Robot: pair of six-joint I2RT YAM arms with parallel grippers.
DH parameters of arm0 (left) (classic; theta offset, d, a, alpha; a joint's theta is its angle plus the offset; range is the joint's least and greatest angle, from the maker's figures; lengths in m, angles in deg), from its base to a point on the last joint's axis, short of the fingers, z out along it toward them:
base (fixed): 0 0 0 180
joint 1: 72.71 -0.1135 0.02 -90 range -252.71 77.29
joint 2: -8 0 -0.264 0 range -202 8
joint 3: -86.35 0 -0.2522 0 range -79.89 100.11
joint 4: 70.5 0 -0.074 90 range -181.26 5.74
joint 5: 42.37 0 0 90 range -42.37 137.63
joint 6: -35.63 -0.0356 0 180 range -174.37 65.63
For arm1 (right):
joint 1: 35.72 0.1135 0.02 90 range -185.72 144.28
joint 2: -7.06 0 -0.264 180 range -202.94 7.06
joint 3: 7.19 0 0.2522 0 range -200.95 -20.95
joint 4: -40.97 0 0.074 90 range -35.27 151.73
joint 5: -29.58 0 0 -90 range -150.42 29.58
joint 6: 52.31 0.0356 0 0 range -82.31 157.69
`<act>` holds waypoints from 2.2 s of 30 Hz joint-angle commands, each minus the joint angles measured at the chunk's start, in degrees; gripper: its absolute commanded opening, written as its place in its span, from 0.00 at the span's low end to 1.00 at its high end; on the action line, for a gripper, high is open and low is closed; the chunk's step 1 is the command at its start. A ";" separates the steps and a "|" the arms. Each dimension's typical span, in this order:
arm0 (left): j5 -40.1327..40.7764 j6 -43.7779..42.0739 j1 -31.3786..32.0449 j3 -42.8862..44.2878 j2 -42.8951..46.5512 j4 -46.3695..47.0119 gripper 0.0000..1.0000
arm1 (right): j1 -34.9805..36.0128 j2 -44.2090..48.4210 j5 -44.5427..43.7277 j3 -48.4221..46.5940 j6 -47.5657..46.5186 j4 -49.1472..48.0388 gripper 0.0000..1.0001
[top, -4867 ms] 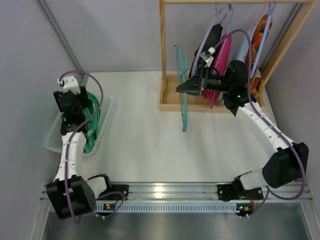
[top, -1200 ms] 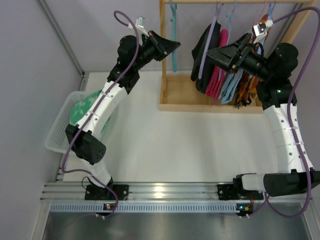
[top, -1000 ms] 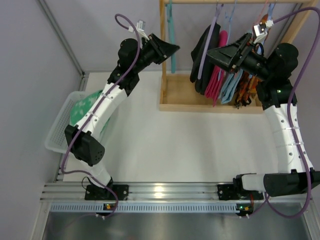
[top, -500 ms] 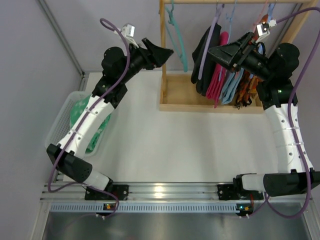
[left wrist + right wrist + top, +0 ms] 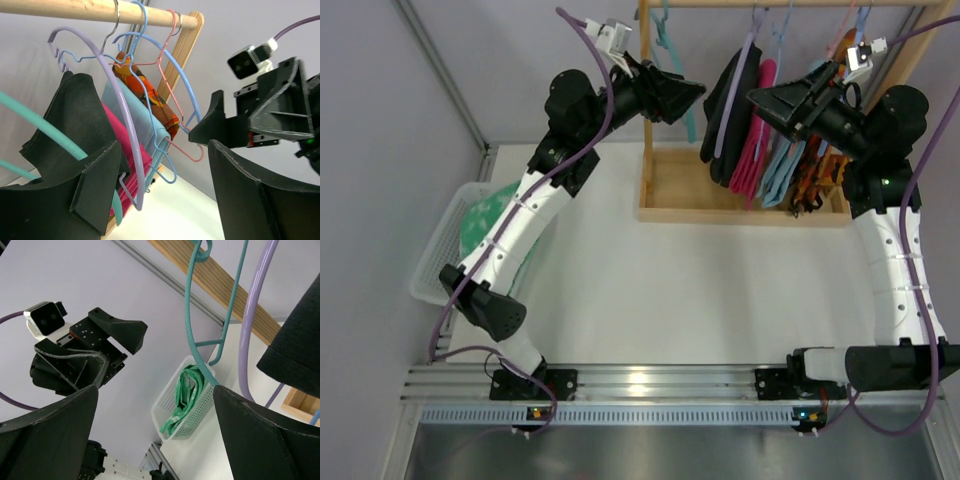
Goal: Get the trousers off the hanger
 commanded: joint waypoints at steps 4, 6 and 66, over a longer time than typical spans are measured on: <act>1.49 -4.79 3.28 7.23 -6.44 2.26 0.76 | -1.91 1.79 -0.11 -0.43 -0.65 -1.90 0.99; 4.21 -5.84 4.42 7.85 -8.28 2.26 0.76 | -2.08 2.05 0.06 -0.26 -0.47 -1.73 0.99; -0.36 17.00 6.36 16.46 -25.35 16.23 0.03 | -10.96 7.07 6.74 5.54 -0.12 -3.13 0.99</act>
